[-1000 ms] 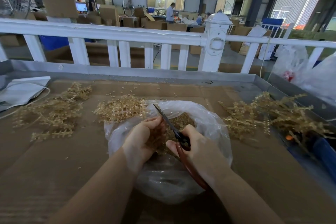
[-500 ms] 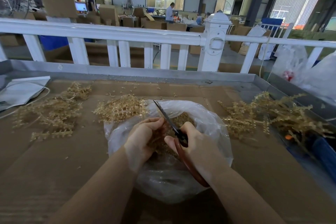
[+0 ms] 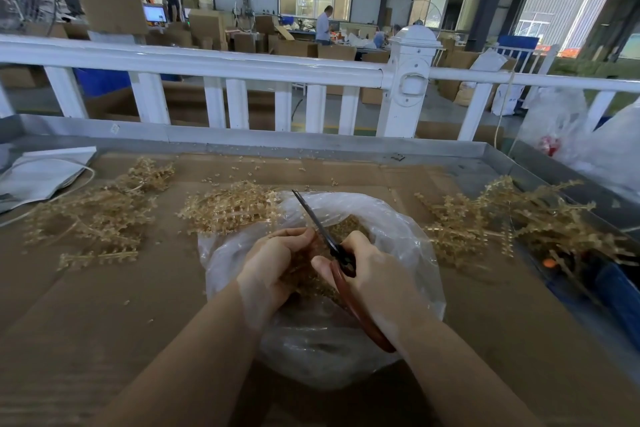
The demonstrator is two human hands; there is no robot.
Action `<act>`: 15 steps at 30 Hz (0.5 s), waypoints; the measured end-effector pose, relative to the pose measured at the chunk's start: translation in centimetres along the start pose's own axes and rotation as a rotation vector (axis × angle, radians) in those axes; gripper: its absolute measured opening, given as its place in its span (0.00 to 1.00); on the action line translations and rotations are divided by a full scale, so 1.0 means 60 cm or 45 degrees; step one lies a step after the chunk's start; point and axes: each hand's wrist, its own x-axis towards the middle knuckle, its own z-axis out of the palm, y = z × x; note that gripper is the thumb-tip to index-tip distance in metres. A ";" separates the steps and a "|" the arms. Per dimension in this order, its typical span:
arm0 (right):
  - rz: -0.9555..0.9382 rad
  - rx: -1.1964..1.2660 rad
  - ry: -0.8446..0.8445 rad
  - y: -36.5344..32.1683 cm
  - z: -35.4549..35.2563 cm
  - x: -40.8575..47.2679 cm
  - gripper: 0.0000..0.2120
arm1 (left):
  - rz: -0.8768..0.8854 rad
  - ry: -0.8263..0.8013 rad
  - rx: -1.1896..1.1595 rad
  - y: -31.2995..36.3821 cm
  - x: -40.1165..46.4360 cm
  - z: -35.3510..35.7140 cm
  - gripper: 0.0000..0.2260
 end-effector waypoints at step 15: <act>0.021 0.028 0.010 -0.001 -0.002 0.004 0.15 | -0.028 0.056 0.032 0.001 -0.008 0.003 0.04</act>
